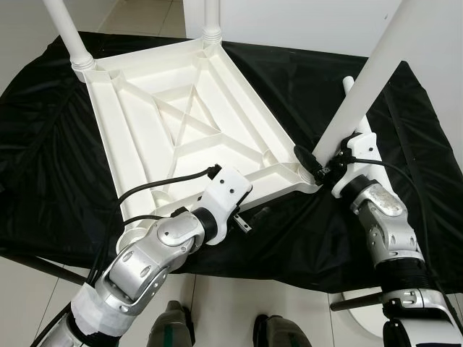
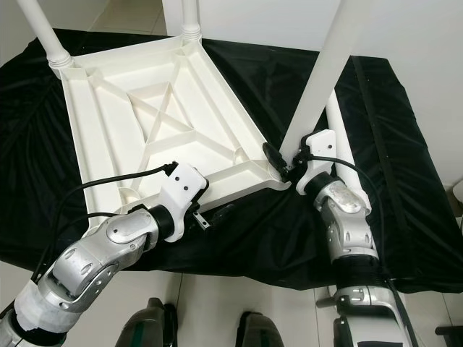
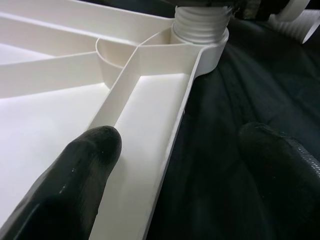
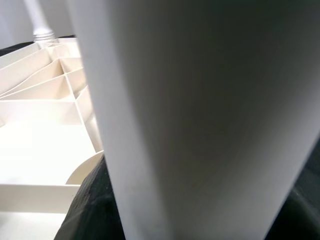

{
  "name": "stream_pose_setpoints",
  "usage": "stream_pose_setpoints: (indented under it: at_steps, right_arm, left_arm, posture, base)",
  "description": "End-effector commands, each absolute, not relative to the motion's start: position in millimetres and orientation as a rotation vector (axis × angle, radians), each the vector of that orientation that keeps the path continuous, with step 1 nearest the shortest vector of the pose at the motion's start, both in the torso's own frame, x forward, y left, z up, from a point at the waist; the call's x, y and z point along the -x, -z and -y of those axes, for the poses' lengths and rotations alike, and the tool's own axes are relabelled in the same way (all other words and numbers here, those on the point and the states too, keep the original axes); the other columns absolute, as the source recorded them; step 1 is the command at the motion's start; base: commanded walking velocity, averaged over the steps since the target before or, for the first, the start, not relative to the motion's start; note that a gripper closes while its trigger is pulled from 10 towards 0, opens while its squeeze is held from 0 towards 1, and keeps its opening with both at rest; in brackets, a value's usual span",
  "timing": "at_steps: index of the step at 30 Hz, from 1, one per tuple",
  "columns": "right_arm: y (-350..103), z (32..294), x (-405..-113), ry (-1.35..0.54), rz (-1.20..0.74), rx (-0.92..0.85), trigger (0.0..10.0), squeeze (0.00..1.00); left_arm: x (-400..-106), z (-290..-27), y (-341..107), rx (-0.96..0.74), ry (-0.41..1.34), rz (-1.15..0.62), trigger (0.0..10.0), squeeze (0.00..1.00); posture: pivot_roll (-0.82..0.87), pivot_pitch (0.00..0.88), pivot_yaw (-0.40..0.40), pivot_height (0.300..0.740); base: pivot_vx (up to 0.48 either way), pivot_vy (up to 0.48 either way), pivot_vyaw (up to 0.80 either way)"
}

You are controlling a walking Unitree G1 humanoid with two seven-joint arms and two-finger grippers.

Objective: Building children table

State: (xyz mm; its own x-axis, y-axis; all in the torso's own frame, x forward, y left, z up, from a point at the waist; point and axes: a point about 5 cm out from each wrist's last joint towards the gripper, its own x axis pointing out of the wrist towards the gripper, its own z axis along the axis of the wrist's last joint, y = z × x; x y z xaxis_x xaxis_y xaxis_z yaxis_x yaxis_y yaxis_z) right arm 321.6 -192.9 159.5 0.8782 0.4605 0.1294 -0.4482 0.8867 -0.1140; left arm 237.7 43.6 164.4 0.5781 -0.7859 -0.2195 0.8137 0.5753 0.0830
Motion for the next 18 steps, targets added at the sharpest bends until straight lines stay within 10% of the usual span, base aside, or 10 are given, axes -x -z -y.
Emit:
stream_pose_setpoints:
  at_steps: [1, 18]
  right_arm:
    - [-143, 194, -318, -0.422, 0.075, 0.061, 10.0, 0.00]
    - [-140, 165, -290, 0.074, 0.059, -0.058, 10.0, 0.00]
  left_arm:
    - [-234, -40, -165, -0.177, 1.040, -0.177, 10.0, 0.00]
    - [-240, -40, -167, -0.140, 1.045, -0.164, 10.0, 0.00]
  posture:
    - [0.05, 0.127, 0.011, 0.740]
    - [0.01, 0.104, 0.011, 0.740]
  base:
    - [0.000, 0.000, 0.00]
    - [0.000, 0.000, 0.00]
